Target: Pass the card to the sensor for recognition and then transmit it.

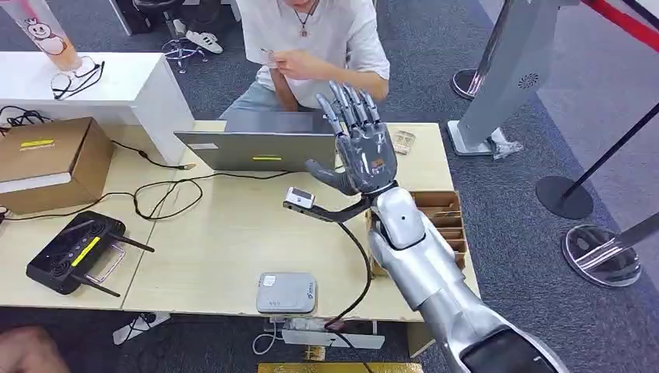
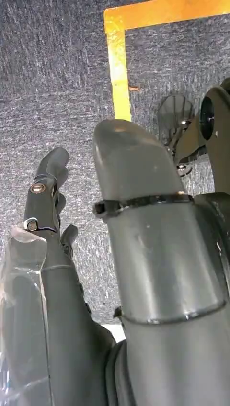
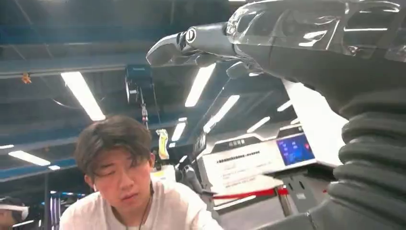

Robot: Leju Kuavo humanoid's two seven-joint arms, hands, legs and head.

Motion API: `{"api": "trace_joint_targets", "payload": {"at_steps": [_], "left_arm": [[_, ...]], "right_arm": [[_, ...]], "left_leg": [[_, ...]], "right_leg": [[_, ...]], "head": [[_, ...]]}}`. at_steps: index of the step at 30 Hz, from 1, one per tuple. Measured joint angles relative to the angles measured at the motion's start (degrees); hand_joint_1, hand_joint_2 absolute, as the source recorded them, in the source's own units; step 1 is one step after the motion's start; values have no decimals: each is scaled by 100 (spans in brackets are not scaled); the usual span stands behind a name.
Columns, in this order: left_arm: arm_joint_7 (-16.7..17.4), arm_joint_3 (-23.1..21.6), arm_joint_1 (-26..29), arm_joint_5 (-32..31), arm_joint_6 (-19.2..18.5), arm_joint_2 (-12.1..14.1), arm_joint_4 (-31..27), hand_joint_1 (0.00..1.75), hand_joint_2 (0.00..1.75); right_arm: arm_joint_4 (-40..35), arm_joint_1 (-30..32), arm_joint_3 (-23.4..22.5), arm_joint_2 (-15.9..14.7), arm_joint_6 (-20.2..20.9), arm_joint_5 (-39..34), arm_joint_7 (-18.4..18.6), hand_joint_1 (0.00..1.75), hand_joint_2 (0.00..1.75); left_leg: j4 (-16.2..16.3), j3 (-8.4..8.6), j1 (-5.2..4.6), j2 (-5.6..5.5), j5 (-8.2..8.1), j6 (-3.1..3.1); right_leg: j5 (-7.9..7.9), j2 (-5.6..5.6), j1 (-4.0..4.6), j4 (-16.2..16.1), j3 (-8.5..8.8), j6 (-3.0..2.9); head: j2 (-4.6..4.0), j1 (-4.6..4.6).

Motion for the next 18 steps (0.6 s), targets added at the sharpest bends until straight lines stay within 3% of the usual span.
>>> {"api": "trace_joint_targets", "payload": {"at_steps": [1, 8, 18], "left_arm": [[-2, 0, 0, -2, 0, 0, 0, 0, 0], [0, 0, 4, -15, 0, 0, 0, 0, 0], [-33, 0, 16, 30, -9, 18, 0, 0, 0]], "right_arm": [[41, -15, 0, 7, 0, -39, -4, 0, 175], [28, -25, 26, 7, -4, 75, -4, 0, 175], [-389, 125, 109, -6, 24, -225, -326, 0, 175]], "left_leg": [[0, 0, 0, 0, 0, 0], [0, 0, 0, 0, 0, 0], [0, 0, 0, 2, 0, 0]], "right_leg": [[0, 0, 0, 0, 0, 0], [0, 1, 0, 0, -2, 0], [0, 2, 0, 0, -4, 0]], "head": [[0, 0], [0, 0], [0, 0]]}}
